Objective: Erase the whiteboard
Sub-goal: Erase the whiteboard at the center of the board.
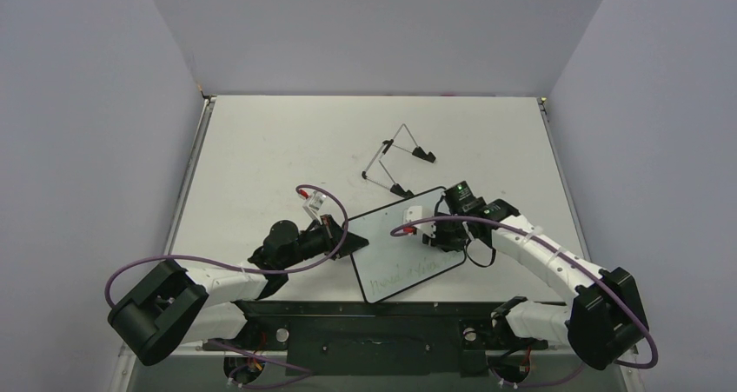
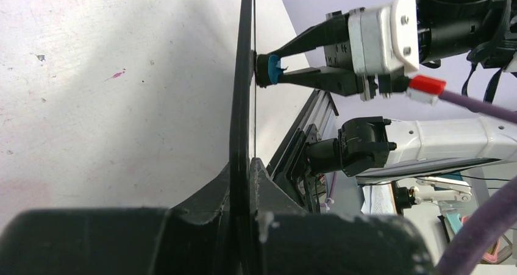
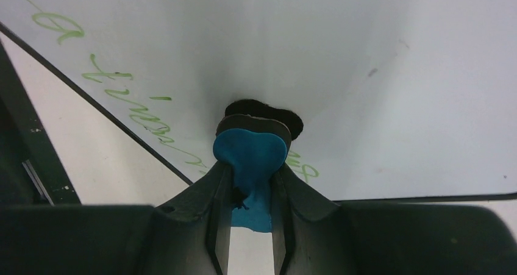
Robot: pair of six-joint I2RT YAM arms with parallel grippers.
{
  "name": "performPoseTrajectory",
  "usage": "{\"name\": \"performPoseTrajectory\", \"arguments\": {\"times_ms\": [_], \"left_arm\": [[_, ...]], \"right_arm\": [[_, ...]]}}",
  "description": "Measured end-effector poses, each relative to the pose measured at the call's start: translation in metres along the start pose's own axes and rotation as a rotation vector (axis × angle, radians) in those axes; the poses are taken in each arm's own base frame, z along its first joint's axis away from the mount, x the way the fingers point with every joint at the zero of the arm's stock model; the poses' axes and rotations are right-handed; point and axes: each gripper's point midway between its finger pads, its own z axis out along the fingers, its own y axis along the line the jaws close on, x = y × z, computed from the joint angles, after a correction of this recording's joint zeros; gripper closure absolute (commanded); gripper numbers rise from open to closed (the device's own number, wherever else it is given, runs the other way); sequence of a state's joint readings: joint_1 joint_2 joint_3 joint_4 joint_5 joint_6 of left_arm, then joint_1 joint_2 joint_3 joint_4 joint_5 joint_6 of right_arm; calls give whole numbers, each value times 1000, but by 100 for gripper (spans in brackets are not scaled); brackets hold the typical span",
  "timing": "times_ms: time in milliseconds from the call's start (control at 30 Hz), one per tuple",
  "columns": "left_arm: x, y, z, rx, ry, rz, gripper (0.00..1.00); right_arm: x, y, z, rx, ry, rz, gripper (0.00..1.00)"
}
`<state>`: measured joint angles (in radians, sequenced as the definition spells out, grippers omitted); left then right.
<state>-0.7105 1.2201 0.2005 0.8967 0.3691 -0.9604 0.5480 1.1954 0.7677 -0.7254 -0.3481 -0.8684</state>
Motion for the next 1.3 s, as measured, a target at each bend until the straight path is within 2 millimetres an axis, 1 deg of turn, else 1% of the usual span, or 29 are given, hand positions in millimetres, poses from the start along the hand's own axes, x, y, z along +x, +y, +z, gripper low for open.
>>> {"name": "performPoseTrajectory", "arguments": {"times_ms": [100, 267, 333, 400, 467, 533, 600, 700, 767, 833, 900, 933, 1100, 1167, 1233, 1300], "left_arm": [[0, 0, 0, 2, 0, 0, 100], [0, 0, 0, 2, 1, 0, 100], [0, 0, 0, 2, 1, 0, 100], [0, 0, 0, 2, 1, 0, 100], [-1, 0, 0, 1, -1, 0, 100], [-1, 0, 0, 0, -2, 0, 100], [-1, 0, 0, 0, -2, 0, 100], [-1, 0, 0, 0, -2, 0, 100], [-1, 0, 0, 1, -1, 0, 100], [-1, 0, -1, 2, -2, 1, 100], [-2, -1, -1, 4, -3, 2, 100], [-2, -1, -1, 4, -3, 3, 100], [-2, -1, -1, 3, -2, 3, 100], [-1, -1, -1, 3, -1, 3, 100], [-1, -1, -1, 3, -1, 3, 100], [-1, -1, -1, 3, -1, 3, 100]], "right_arm": [[7, -10, -3, 36, 0, 59, 100], [24, -43, -14, 184, 21, 194, 100], [28, -49, -16, 210, 24, 218, 100], [27, -49, -16, 212, 18, 225, 100], [23, -46, -15, 190, 1, 208, 100], [16, -36, -12, 143, -17, 167, 100], [5, -19, -7, 68, -38, 97, 100], [-5, 6, -3, -34, -51, 8, 100], [-5, 17, -3, -83, -49, -25, 100], [-3, 20, -3, -94, -42, -31, 100], [-1, 15, -4, -71, -34, -15, 100], [1, 9, -5, -43, -28, 1, 100], [14, -35, -16, 166, 5, 126, 100], [17, -46, -19, 217, 13, 156, 100], [16, -47, -19, 221, 9, 153, 100], [11, -39, -16, 180, -2, 111, 100]]}}
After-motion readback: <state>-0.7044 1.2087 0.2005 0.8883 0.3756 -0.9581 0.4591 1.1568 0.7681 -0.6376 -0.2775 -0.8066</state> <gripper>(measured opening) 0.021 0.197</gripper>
